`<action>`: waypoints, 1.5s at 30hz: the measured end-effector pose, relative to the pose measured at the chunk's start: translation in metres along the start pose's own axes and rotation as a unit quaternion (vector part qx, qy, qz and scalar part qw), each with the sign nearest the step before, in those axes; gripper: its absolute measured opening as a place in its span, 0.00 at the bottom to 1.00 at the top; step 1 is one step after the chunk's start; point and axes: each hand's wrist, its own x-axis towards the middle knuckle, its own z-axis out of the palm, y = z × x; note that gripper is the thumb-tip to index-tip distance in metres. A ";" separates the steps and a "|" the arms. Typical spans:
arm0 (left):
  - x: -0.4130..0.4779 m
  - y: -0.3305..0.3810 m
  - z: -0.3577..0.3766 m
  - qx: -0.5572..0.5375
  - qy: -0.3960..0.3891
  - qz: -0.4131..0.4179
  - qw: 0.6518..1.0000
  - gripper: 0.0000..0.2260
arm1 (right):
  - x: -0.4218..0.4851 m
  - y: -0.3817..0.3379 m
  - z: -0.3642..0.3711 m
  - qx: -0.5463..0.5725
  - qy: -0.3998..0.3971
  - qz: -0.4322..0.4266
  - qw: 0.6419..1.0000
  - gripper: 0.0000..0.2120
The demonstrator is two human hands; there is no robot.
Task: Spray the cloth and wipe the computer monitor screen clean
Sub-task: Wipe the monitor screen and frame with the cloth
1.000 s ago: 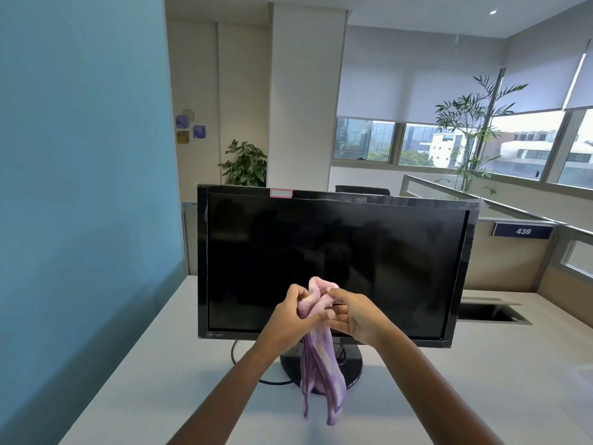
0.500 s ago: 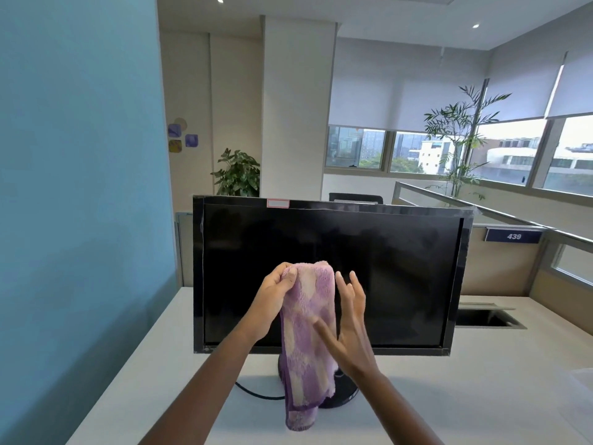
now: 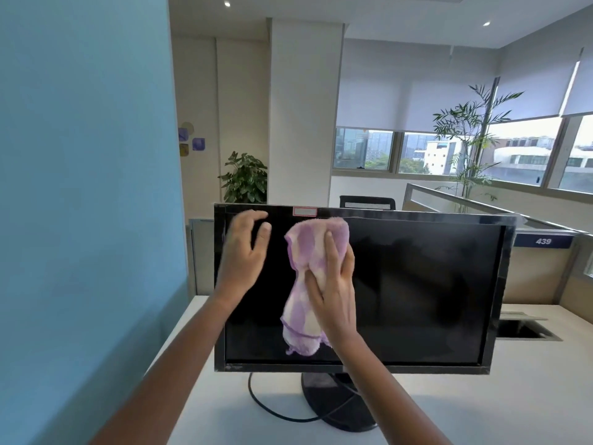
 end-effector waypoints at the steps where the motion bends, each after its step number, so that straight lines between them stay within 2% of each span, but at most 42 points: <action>1: 0.007 -0.009 -0.008 0.044 0.025 0.012 0.999 0.13 | 0.008 -0.007 0.010 -0.006 0.009 -0.016 1.000 0.32; 3: 0.021 -0.026 -0.022 0.102 0.030 -0.001 0.994 0.18 | 0.022 -0.021 0.033 -0.013 0.022 -0.053 0.998 0.31; 6: 0.041 -0.046 -0.034 0.135 -0.014 -0.011 0.991 0.25 | 0.035 -0.040 0.072 -0.021 0.016 -0.084 0.996 0.29; 9: 0.057 -0.059 -0.040 0.076 -0.053 -0.033 0.995 0.22 | 0.037 -0.046 0.115 -0.089 0.020 -0.077 0.993 0.29; 11: 0.063 -0.063 -0.041 0.034 -0.066 -0.052 0.996 0.23 | 0.034 -0.042 0.139 -0.139 0.014 -0.063 0.988 0.34; 14: 0.064 -0.064 -0.038 0.026 -0.058 -0.055 0.996 0.23 | 0.028 -0.039 0.160 -0.221 0.037 -0.071 0.972 0.38; 16: 0.062 -0.063 -0.036 0.020 -0.041 -0.044 0.998 0.22 | 0.025 -0.040 0.170 -0.255 0.050 -0.094 0.961 0.35; 18: 0.059 -0.063 -0.034 0.020 -0.030 -0.025 0.999 0.21 | 0.025 -0.037 0.175 -0.266 0.053 -0.113 0.956 0.30; 21: 0.059 -0.062 -0.033 0.016 -0.032 -0.010 0.999 0.22 | 0.031 -0.029 0.173 -0.291 0.044 -0.126 0.947 0.29; 23: 0.061 -0.063 -0.033 0.007 -0.033 -0.013 0.999 0.19 | 0.033 -0.021 0.169 -0.314 0.046 -0.144 0.937 0.27; 29: 0.060 -0.066 -0.034 -0.012 -0.030 -0.012 0.999 0.18 | 0.036 0.007 0.147 -0.346 0.063 -0.193 0.916 0.28; 31: 0.060 -0.065 -0.033 -0.011 -0.033 -0.007 0.999 0.21 | 0.036 0.023 0.132 -0.354 0.070 -0.189 0.913 0.29; 33: 0.061 -0.064 -0.032 -0.010 -0.034 -0.004 0.999 0.24 | 0.037 0.039 0.115 -0.365 0.078 -0.169 0.912 0.29; 36: 0.061 -0.066 -0.031 -0.008 -0.039 -0.012 0.999 0.20 | 0.036 0.065 0.084 -0.368 0.089 -0.118 0.918 0.28; 40: 0.060 -0.067 -0.028 0.011 -0.045 -0.009 0.999 0.20 | 0.033 0.076 0.057 -0.290 0.168 0.042 0.941 0.30; 43: 0.060 -0.064 -0.025 0.028 -0.037 -0.011 0.999 0.25 | 0.040 0.051 0.070 -0.184 0.215 0.186 0.941 0.29; 45: 0.058 -0.065 -0.025 0.033 -0.030 -0.013 0.999 0.25 | 0.047 0.028 0.087 -0.147 0.215 0.224 0.939 0.29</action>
